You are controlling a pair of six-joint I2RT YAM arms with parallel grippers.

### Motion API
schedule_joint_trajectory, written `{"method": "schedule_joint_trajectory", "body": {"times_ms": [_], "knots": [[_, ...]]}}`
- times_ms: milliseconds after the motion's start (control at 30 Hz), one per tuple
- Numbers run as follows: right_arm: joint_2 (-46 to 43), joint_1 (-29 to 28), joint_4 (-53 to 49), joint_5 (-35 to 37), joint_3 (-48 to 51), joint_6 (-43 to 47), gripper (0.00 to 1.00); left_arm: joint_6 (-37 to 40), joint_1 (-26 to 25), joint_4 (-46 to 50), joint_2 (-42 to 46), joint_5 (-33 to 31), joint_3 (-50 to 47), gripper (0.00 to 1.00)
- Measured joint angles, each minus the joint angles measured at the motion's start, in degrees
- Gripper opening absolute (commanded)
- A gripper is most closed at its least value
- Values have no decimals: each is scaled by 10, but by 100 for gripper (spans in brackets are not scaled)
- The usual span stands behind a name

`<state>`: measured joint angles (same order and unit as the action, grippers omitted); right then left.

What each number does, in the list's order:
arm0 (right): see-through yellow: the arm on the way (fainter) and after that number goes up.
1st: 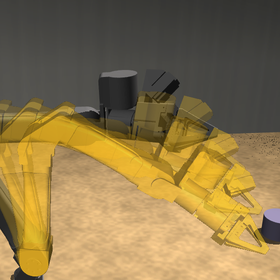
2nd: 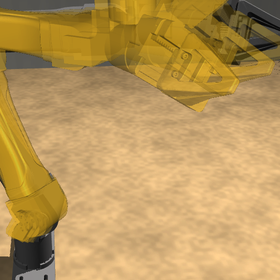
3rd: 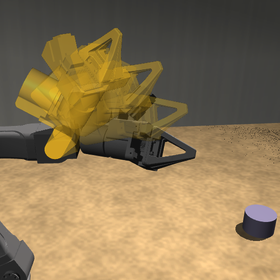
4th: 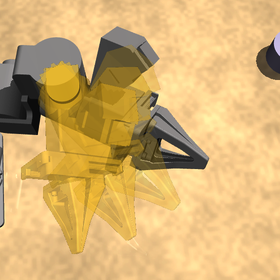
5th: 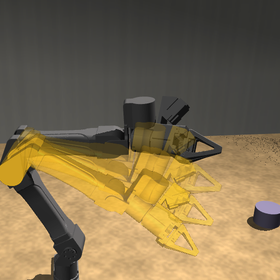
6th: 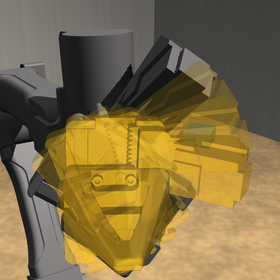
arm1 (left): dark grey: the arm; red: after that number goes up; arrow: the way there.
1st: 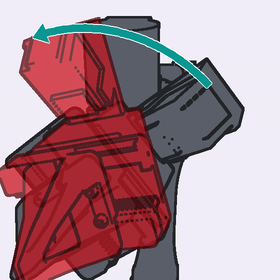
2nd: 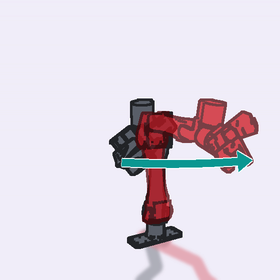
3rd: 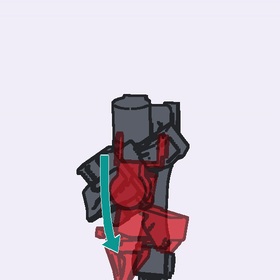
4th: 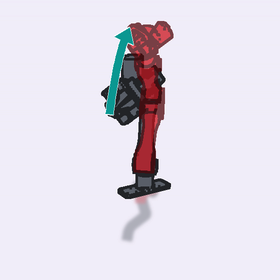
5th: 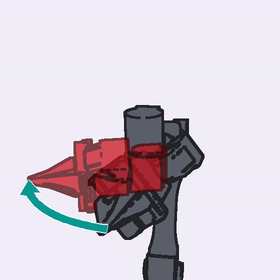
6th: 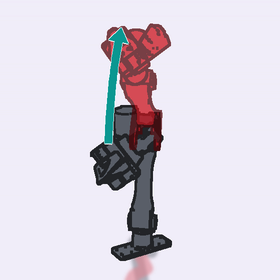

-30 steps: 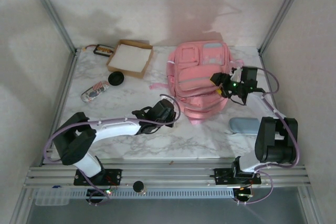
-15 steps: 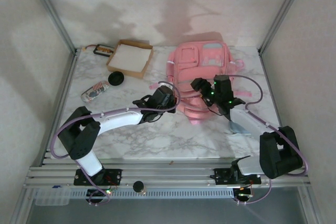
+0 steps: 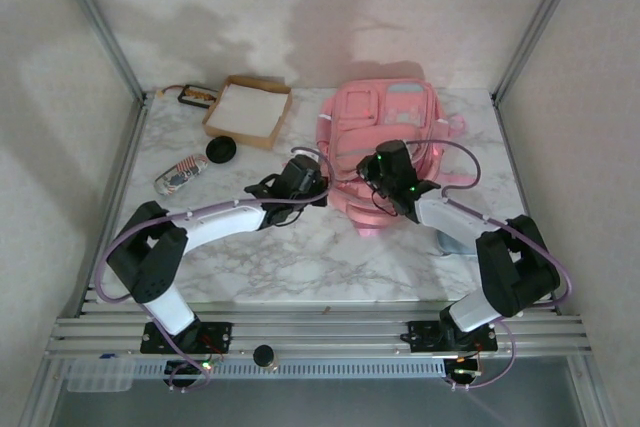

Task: Pack the student bag
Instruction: Unzip the student bag at the center of the table.

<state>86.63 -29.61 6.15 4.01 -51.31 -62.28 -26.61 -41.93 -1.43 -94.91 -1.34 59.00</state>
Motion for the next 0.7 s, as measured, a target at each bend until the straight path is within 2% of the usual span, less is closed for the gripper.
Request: {"method": "schedule_joint_trajectory", "body": {"times_ms": [167, 333, 700], "knots": [[-2, 14, -4, -49, -24, 2, 0, 8, 18, 0, 25, 42, -20, 34], [-3, 49, -11, -130, -35, -10, 0, 26, 16, 0, 50, 85, -29, 43], [-31, 107, -35, -246, -55, -33, 0, 114, 11, -16, 63, 122, -29, 49]]}}
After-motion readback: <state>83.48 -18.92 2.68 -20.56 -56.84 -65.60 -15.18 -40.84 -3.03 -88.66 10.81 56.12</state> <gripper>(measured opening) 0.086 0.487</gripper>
